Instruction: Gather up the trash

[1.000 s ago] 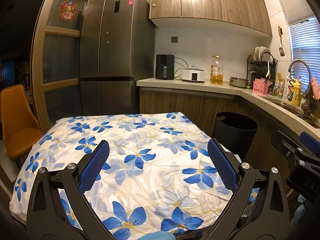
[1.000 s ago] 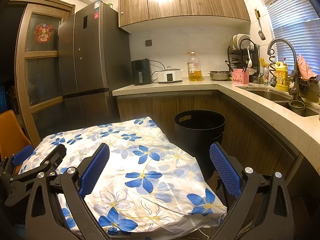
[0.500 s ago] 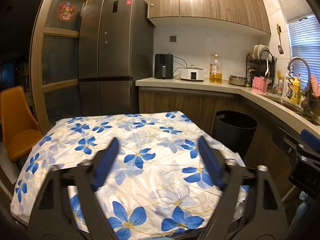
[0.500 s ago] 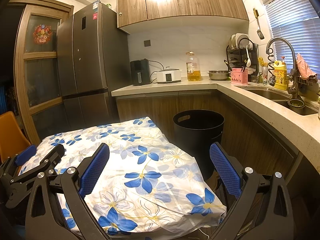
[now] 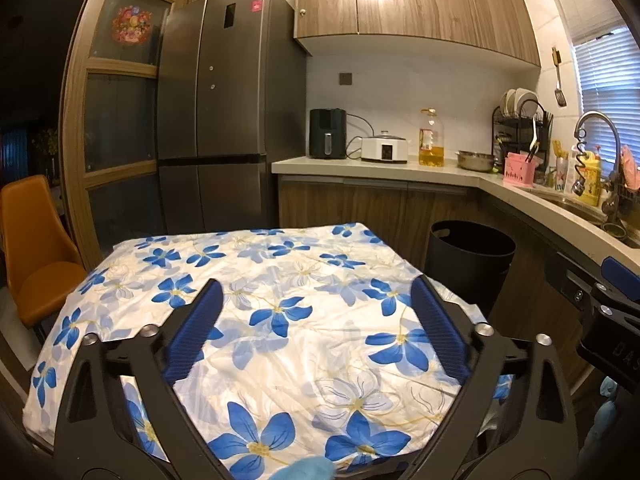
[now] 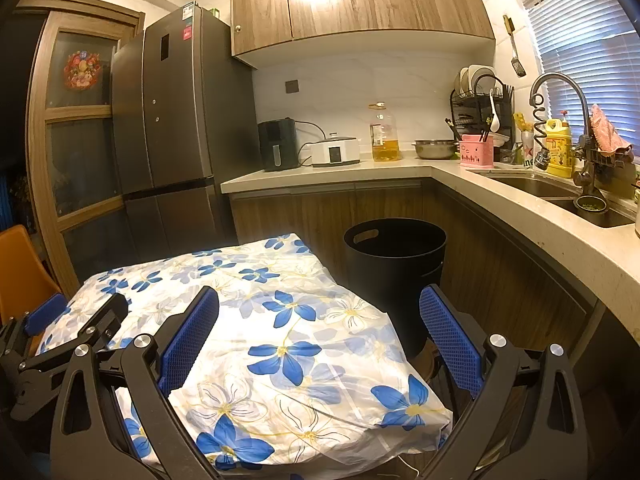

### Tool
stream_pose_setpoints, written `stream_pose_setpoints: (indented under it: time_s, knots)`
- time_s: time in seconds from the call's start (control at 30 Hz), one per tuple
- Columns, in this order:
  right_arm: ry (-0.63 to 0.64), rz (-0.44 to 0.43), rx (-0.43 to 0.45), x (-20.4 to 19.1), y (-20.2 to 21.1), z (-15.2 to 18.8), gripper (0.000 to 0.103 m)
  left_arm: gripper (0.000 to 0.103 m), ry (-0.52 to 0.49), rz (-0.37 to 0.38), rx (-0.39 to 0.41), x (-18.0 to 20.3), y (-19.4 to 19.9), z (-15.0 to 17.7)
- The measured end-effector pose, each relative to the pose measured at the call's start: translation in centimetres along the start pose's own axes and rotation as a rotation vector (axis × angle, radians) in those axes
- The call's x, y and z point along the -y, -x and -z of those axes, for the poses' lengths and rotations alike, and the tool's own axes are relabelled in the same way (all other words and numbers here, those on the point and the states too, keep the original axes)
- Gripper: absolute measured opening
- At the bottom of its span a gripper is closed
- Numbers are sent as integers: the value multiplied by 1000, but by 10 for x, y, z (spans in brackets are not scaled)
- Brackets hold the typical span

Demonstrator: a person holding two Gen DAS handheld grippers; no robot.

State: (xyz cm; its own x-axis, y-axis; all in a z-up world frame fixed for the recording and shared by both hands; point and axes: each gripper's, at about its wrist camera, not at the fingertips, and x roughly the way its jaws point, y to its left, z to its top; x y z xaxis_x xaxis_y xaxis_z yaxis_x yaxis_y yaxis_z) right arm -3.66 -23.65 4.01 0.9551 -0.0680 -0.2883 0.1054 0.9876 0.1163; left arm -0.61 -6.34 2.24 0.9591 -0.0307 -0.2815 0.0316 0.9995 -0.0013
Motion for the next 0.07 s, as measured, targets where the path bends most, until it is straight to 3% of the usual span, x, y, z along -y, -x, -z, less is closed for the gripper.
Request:
stream_pose_setpoints:
  time_s: [0.07]
  knots:
    - [-4,2,1,1,0,0,97,96,10,-1,1,-3,0,0]
